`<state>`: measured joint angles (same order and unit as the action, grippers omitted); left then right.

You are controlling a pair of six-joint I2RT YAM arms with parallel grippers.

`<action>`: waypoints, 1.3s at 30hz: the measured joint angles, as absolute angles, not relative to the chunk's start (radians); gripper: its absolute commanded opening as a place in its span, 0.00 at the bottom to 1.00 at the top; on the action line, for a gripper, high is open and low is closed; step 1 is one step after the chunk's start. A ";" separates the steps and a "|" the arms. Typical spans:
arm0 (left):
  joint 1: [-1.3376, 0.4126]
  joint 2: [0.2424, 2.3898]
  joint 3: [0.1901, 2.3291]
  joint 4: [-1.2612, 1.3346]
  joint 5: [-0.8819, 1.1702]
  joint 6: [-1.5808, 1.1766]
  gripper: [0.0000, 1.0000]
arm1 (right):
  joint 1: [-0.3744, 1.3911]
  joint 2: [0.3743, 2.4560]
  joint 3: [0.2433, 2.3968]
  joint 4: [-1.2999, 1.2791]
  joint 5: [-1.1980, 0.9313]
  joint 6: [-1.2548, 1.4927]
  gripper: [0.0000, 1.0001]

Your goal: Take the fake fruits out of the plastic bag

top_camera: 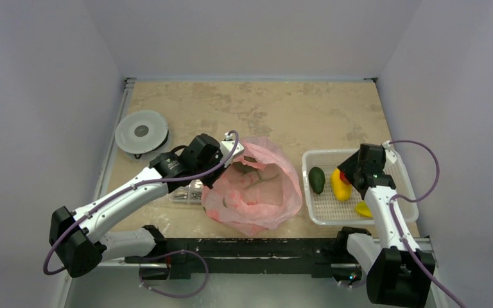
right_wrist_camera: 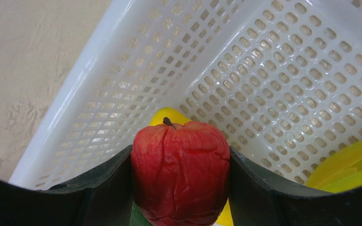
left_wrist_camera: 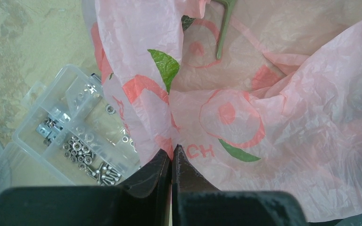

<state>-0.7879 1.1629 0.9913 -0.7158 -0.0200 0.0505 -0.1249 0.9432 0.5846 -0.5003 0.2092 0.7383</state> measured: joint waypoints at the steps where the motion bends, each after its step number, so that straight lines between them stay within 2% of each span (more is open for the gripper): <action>1: -0.788 1.163 0.991 -0.716 -0.022 0.051 0.00 | -0.126 0.950 0.585 -0.486 0.208 0.734 0.47; 3: -0.788 1.163 0.992 -0.717 -0.023 0.051 0.00 | -0.126 0.968 0.585 -0.464 0.206 0.724 0.56; 6: -0.788 1.163 0.993 -0.719 -0.025 0.051 0.00 | -0.126 0.976 0.585 -0.439 0.188 0.705 0.87; 8: -0.788 1.164 0.994 -0.720 -0.027 0.051 0.00 | -0.126 0.973 0.585 -0.438 0.180 0.694 0.98; 20: -0.789 1.169 0.997 -0.720 -0.030 0.051 0.00 | -0.125 0.850 0.580 -0.435 0.146 0.653 0.99; 24: -0.789 1.176 0.997 -0.720 -0.030 0.051 0.00 | -0.067 0.789 0.588 -0.434 0.127 0.639 0.99; 33: -0.802 1.181 0.997 -0.720 -0.035 0.051 0.00 | 0.480 0.810 0.702 -0.360 0.163 0.622 0.92; 39: -0.819 1.197 0.997 -0.720 -0.044 0.064 0.00 | 0.879 0.829 0.719 -0.269 0.304 0.567 0.85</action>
